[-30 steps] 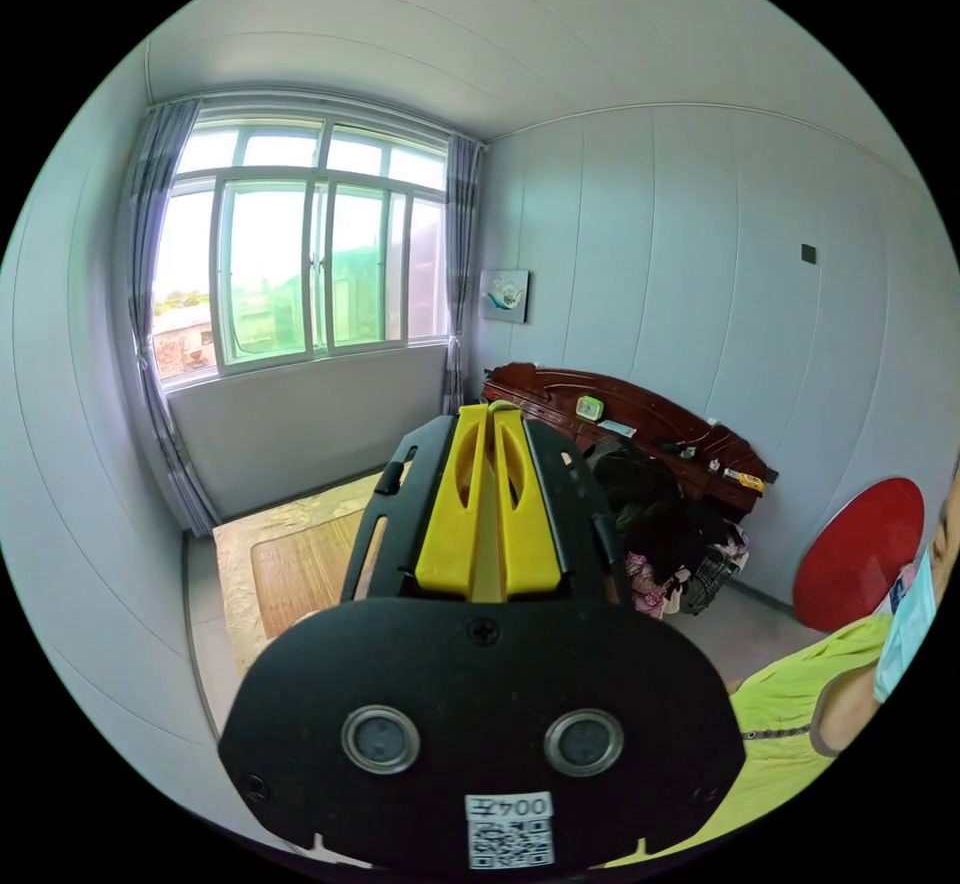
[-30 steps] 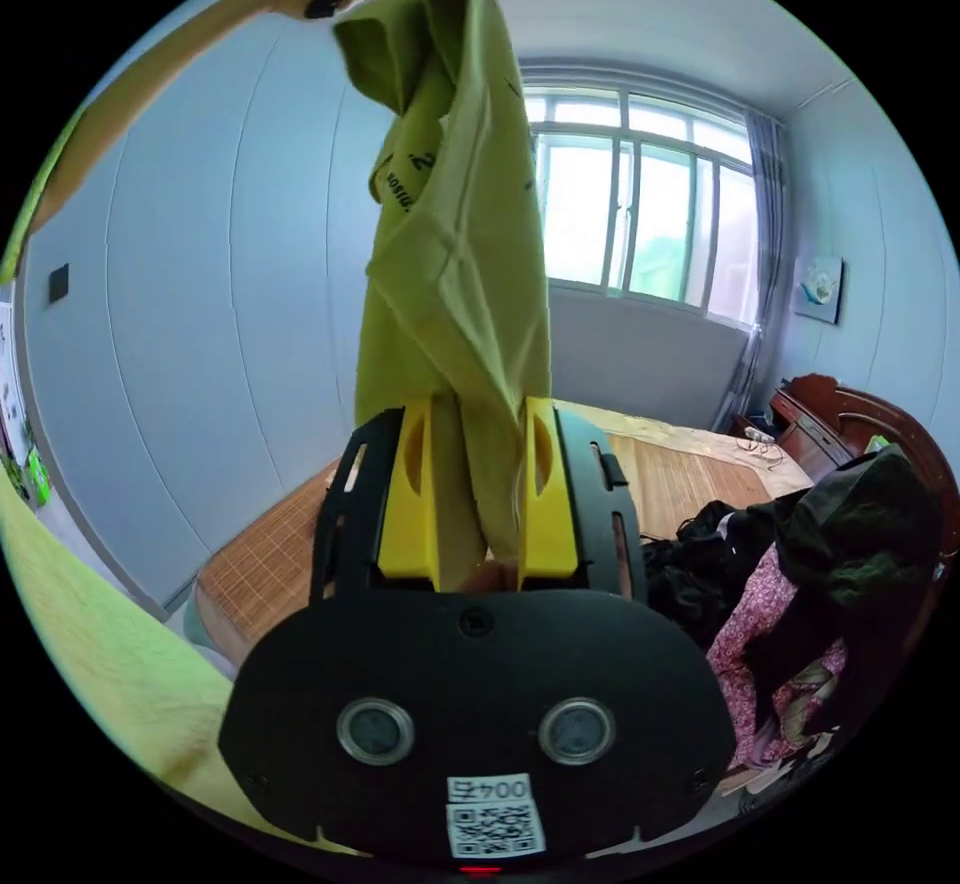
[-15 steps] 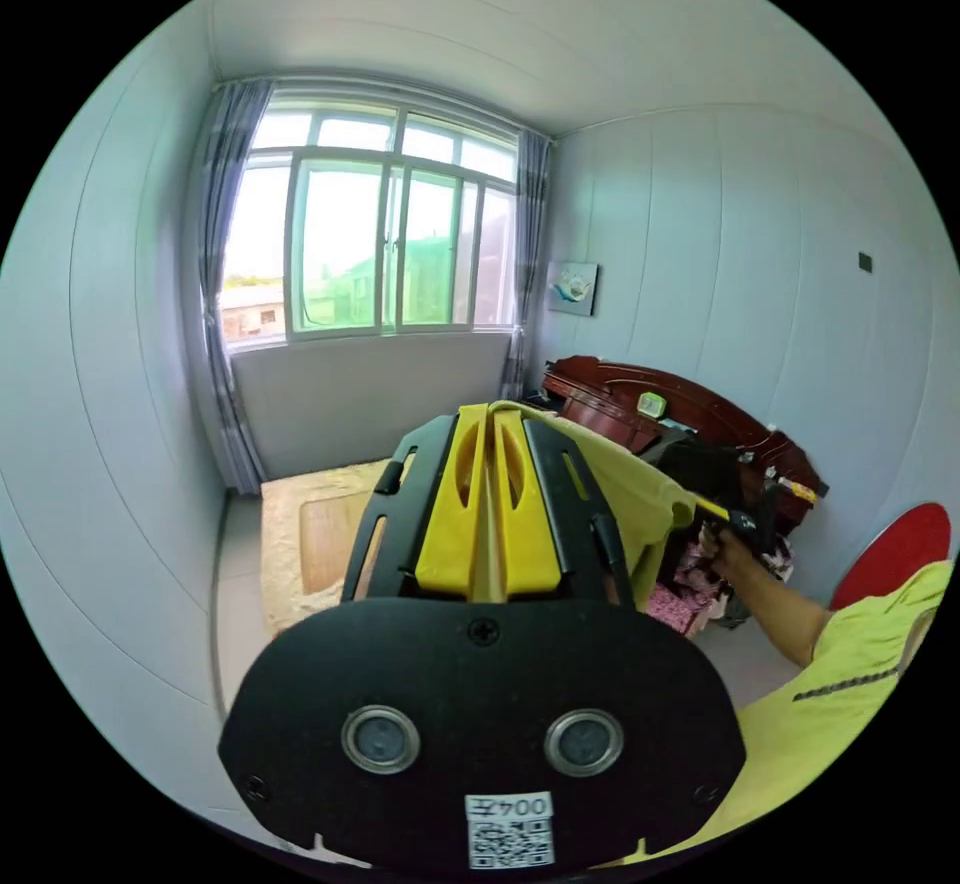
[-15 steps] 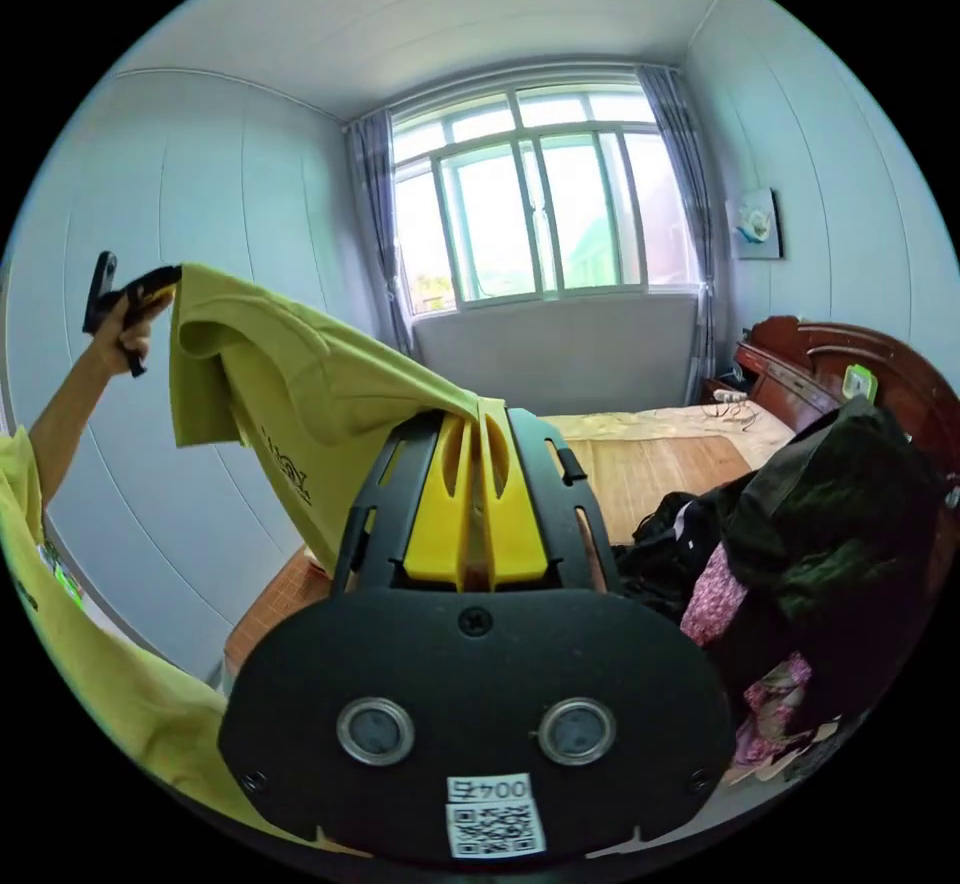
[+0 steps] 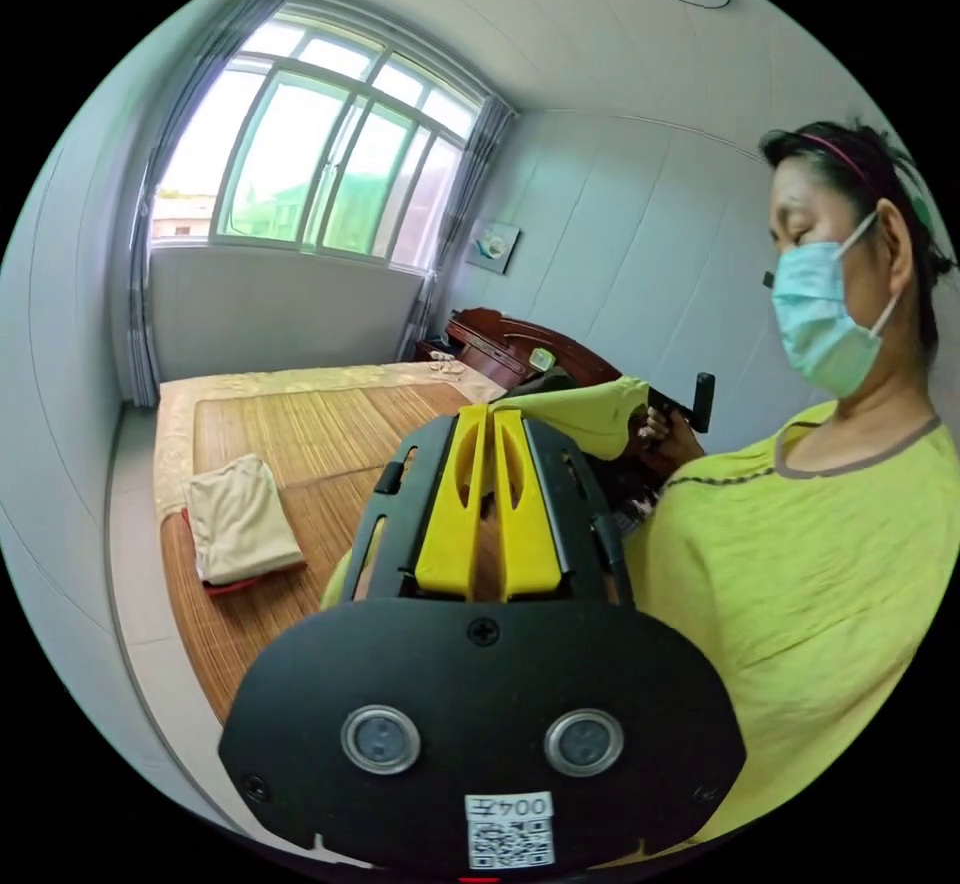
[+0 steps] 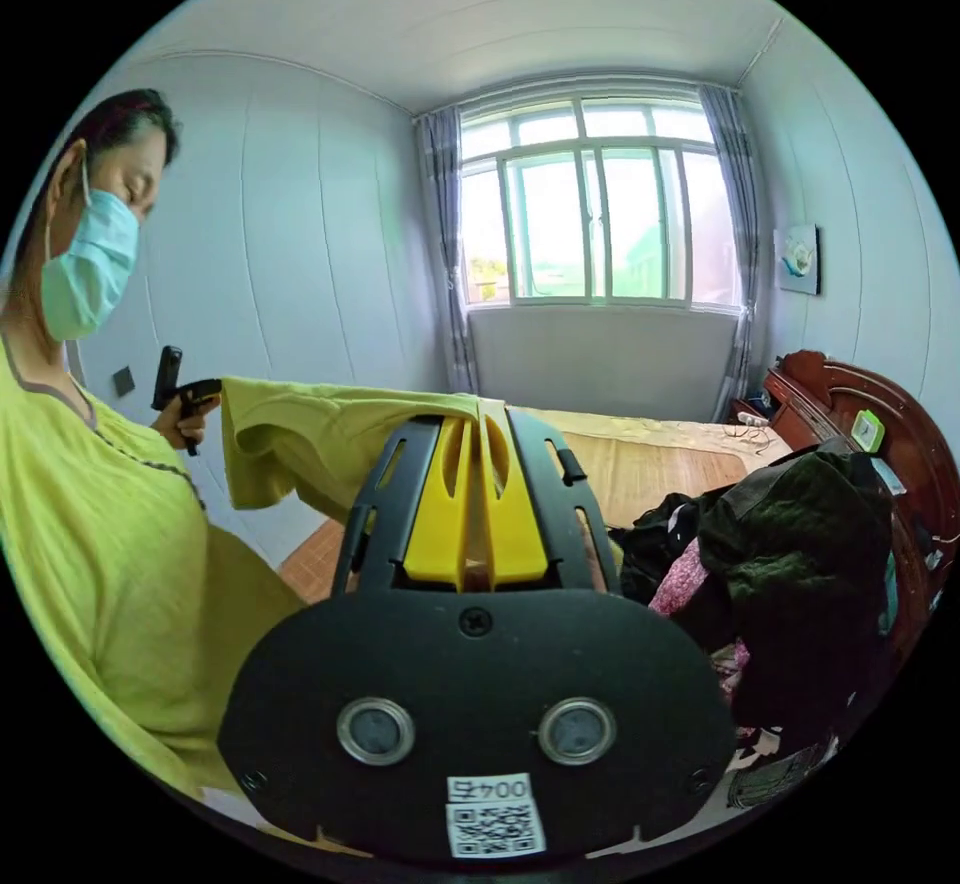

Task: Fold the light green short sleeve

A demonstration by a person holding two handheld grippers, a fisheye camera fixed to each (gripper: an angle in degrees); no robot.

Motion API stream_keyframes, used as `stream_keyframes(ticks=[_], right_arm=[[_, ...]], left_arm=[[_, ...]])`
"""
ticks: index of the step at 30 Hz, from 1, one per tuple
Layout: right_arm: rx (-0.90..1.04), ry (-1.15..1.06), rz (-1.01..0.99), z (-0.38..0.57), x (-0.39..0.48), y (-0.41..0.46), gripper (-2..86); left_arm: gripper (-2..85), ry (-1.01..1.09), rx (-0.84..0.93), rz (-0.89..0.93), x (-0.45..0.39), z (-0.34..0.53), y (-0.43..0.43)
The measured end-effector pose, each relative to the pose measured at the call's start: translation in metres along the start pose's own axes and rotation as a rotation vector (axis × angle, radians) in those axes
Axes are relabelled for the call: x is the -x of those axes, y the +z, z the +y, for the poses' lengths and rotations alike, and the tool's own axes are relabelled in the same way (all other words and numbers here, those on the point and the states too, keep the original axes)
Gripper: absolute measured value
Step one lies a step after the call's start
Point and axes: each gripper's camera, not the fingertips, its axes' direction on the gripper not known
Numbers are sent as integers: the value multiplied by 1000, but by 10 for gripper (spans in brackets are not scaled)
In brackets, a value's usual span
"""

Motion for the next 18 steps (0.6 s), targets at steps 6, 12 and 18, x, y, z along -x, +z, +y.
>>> stream_keyframes(ticks=[6,12,18], right_arm=[[-10,0,-60,-54,-26,-19,-8],[248,-4,19,-18,-98,97,-8],[577,-80,90,103,-187,297,-8]], left_arm=[[6,-27,31,9,-16,-68,-6],[7,-104,201,-100,58,-91,94],[6,-194,417,-231,210,-64,267]])
